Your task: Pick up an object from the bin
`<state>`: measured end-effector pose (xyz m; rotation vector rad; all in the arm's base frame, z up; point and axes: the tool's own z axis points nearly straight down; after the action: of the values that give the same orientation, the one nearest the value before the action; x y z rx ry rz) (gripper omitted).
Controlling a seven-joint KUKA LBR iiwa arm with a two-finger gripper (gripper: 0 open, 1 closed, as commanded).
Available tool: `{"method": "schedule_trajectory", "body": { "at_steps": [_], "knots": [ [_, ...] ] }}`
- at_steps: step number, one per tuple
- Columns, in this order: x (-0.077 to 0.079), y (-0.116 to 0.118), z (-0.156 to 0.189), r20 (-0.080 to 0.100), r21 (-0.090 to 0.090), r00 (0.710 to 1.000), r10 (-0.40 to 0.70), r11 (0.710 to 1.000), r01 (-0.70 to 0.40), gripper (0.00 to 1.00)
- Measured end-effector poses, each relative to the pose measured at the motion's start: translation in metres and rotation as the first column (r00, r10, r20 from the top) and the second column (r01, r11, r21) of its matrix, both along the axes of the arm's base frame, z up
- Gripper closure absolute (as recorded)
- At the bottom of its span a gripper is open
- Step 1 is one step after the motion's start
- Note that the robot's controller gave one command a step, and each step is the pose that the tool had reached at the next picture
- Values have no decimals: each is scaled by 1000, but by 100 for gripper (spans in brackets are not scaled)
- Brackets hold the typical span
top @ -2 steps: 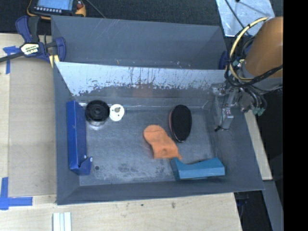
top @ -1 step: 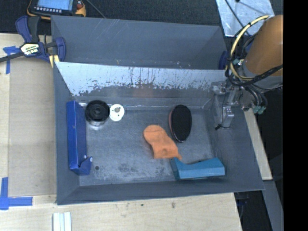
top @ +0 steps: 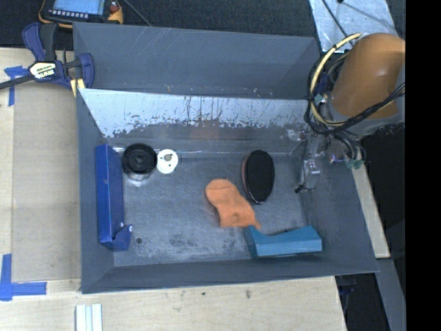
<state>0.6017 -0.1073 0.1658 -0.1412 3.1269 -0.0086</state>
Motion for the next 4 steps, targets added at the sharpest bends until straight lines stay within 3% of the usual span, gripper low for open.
{"method": "schedule_trajectory", "body": {
  "at_steps": [1,2,3,4],
  "knots": [
    [0,33,-49,-3,5,983,184,983,-184,0],
    [3,34,-62,1,3,981,193,981,-193,0],
    [-18,28,-74,34,-7,978,207,978,-207,0],
    [-16,33,-72,26,-8,960,278,961,-278,0]
  ]
}}
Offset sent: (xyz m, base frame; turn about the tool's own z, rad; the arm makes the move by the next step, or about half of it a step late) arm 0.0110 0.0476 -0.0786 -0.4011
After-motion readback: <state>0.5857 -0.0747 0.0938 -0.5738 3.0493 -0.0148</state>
